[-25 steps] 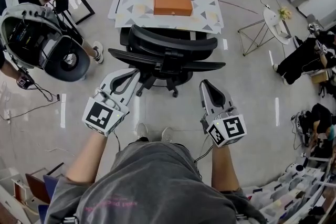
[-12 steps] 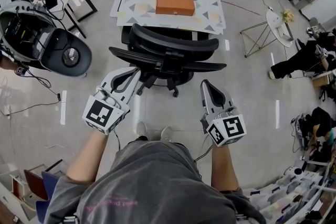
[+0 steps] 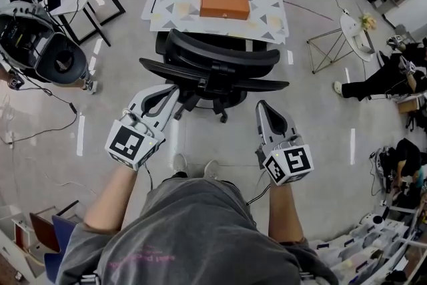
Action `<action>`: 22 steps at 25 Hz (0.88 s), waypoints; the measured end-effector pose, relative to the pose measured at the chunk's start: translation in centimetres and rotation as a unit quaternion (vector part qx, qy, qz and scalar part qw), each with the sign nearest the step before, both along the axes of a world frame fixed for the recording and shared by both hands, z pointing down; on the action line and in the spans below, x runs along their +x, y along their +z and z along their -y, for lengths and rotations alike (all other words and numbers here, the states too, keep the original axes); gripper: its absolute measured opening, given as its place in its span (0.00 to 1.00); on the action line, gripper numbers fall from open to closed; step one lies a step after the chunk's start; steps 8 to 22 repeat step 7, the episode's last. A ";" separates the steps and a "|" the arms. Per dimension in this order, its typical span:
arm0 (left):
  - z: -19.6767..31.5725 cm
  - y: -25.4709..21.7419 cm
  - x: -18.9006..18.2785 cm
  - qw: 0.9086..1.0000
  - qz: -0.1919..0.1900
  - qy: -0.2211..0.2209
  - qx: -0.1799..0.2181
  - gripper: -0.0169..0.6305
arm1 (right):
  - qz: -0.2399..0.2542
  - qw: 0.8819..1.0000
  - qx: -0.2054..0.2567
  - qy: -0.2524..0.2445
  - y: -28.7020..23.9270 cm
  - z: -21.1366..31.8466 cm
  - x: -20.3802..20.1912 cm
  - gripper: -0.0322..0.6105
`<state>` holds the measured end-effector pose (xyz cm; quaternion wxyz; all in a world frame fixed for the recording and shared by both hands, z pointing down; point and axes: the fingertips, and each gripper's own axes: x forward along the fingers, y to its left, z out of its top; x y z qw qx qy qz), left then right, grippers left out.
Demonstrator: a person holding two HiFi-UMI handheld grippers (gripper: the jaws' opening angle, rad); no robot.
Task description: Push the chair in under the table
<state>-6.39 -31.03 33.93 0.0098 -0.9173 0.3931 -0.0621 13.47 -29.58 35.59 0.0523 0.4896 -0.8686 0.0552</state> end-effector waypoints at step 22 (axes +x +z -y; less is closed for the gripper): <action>0.4 -0.1 0.0 1.000 -0.001 0.000 0.002 0.03 | -0.004 1.000 0.001 0.001 0.0 0.5 0.0 0.06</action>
